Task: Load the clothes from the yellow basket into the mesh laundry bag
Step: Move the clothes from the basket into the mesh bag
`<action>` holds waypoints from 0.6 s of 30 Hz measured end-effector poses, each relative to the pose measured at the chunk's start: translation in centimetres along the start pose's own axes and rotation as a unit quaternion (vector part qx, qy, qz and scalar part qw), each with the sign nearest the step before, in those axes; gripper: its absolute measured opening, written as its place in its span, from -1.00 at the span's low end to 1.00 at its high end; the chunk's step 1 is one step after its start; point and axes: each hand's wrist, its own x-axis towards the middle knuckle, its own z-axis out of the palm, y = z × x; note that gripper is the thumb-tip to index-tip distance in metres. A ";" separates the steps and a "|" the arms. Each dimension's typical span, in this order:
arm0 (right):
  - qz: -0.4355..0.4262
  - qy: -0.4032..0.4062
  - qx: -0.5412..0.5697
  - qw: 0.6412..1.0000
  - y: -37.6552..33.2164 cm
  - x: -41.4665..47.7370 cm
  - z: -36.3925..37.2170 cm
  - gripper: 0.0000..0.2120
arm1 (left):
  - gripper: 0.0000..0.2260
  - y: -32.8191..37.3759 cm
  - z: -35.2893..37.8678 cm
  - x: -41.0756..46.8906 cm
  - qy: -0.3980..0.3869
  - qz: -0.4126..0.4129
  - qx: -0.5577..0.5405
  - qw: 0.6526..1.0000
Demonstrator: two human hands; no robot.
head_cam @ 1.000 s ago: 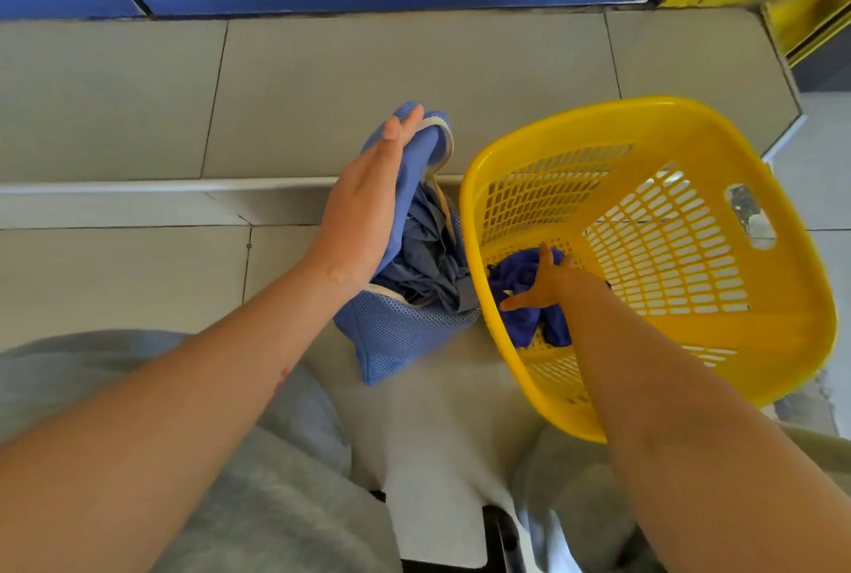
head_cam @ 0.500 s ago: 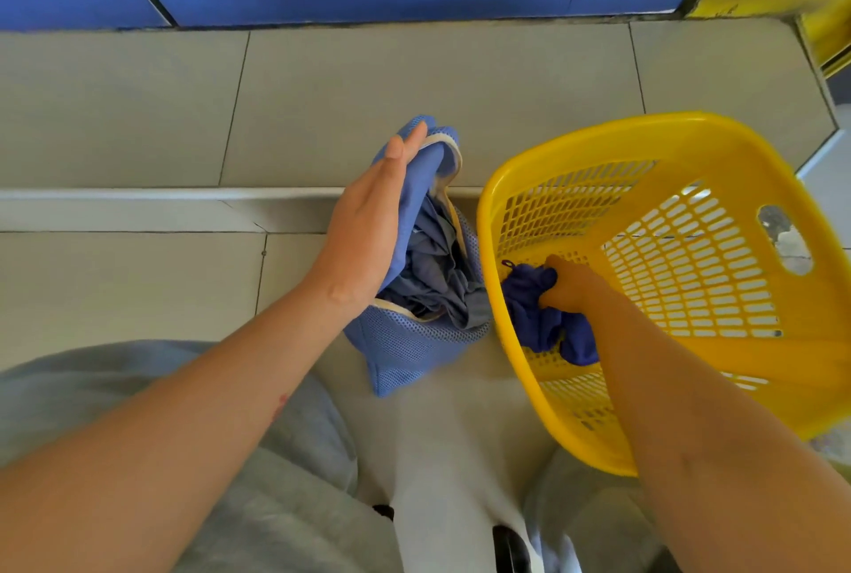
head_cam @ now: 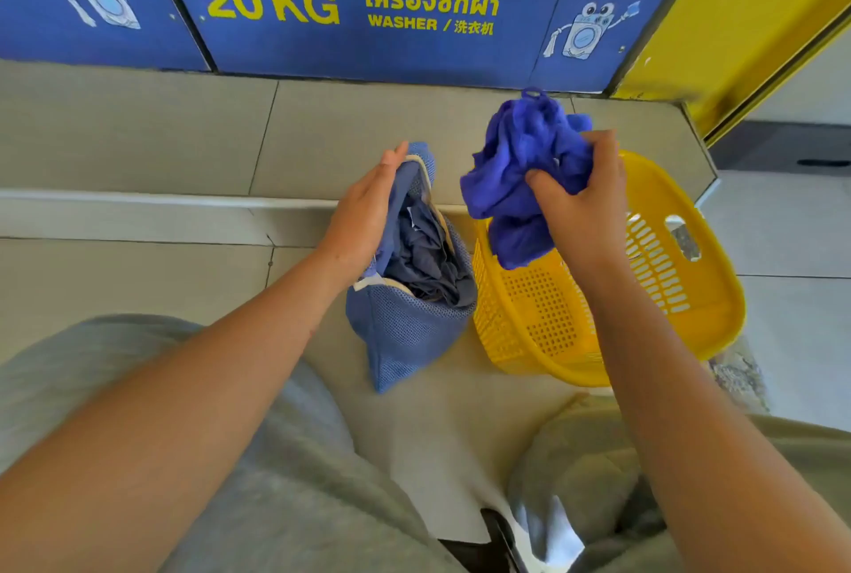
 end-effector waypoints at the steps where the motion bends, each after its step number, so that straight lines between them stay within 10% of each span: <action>1: -0.008 0.016 0.034 0.999 -1.3 -0.6 0.6 -0.70 | -0.58 0.0 -0.3 -0.2 0.002 -0.017 -0.015 1.000; 7: 0.151 -0.014 0.299 0.942 -3.2 -6.2 9.1 -0.69 | -0.60 -0.5 -2.2 -1.2 0.007 -0.021 -0.055 0.998; 14: 0.124 -0.129 -0.181 0.967 1.9 -9.5 13.5 -0.58 | -0.50 -1.2 -4.1 -0.3 0.008 -0.092 -0.009 0.996; 18: -0.049 -0.143 -0.192 0.970 2.0 -8.1 13.5 -0.35 | -0.50 -1.4 -4.3 0.0 -0.014 -0.083 -0.016 0.996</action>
